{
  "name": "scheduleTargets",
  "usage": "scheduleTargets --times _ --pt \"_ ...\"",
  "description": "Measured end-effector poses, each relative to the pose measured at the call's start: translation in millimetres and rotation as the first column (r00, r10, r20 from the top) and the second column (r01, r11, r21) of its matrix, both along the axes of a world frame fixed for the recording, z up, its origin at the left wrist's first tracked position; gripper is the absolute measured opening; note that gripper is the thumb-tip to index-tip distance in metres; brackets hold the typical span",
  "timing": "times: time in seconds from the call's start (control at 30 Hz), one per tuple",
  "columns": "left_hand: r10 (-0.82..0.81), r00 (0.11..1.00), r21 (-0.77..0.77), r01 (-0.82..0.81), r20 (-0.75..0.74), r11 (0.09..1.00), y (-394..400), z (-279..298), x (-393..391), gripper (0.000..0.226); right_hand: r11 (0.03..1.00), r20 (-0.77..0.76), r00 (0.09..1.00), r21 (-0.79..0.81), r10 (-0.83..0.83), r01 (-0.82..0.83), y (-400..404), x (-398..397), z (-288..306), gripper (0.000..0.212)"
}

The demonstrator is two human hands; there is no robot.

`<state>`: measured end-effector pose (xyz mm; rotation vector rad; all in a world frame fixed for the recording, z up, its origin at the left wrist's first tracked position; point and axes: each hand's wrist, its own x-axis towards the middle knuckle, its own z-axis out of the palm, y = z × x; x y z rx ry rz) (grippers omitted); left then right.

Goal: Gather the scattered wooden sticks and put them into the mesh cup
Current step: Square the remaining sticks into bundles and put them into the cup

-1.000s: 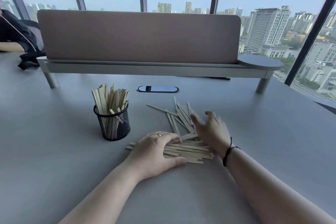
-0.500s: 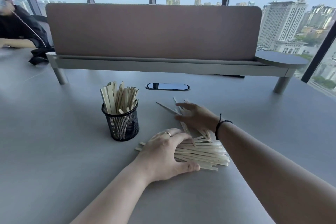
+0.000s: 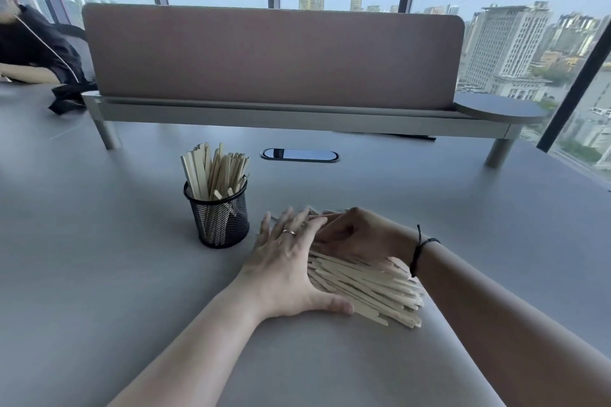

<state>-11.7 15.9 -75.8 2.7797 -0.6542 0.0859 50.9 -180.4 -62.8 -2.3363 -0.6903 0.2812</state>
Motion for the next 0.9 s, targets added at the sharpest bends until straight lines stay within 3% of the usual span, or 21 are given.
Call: scheduleTargets --times 0.1,0.23,0.3,0.4,0.47,0.53,0.63,0.7,0.8,0.9 --pt "-0.023 0.998 0.043 0.026 -0.058 0.999 -3 0 -6 0.141 1.000 -0.028 1.000 -0.019 -0.012 0.012 -1 -17 3 0.003" --pt "-0.040 0.996 0.043 0.044 -0.085 0.998 -8 1 -12 0.144 0.989 -0.052 0.997 0.131 -0.064 0.070 -5 -41 14 0.011" --pt "-0.048 0.995 0.051 0.053 -0.085 0.997 -8 1 -14 0.143 0.935 -0.006 0.977 0.287 -0.214 0.207 -16 -52 19 0.015" --pt "-0.042 0.995 0.053 0.047 -0.094 0.997 -7 0 -16 0.134 0.799 0.071 0.861 0.417 -0.503 0.433 -44 -64 19 0.023" --pt "-0.031 0.995 0.047 0.035 -0.090 0.998 -5 0 -16 0.128 0.755 0.112 0.773 0.344 -0.624 0.559 -65 -71 13 0.028" --pt "-0.030 0.998 0.047 0.033 -0.060 0.998 -5 0 -15 0.125 0.756 0.116 0.752 0.215 -0.649 0.618 -79 -81 7 0.037" --pt "-0.033 0.999 0.047 0.035 -0.030 0.998 -7 0 -14 0.125 0.863 0.191 0.856 -0.077 -0.480 0.500 -80 -97 -2 0.057" --pt "-0.033 0.999 0.039 0.034 -0.030 0.999 -9 -1 -12 0.125 0.869 0.229 0.892 -0.229 -0.389 0.438 -72 -101 -8 0.067" --pt "-0.038 0.999 0.022 0.039 -0.034 0.999 -12 0 -15 0.123 0.890 0.269 0.911 -0.252 -0.314 0.381 -59 -95 -15 0.082" --pt "-0.044 0.998 0.011 0.045 -0.055 0.999 -15 5 -19 0.120 0.911 0.284 0.923 -0.245 -0.261 0.332 -47 -87 -16 0.081"
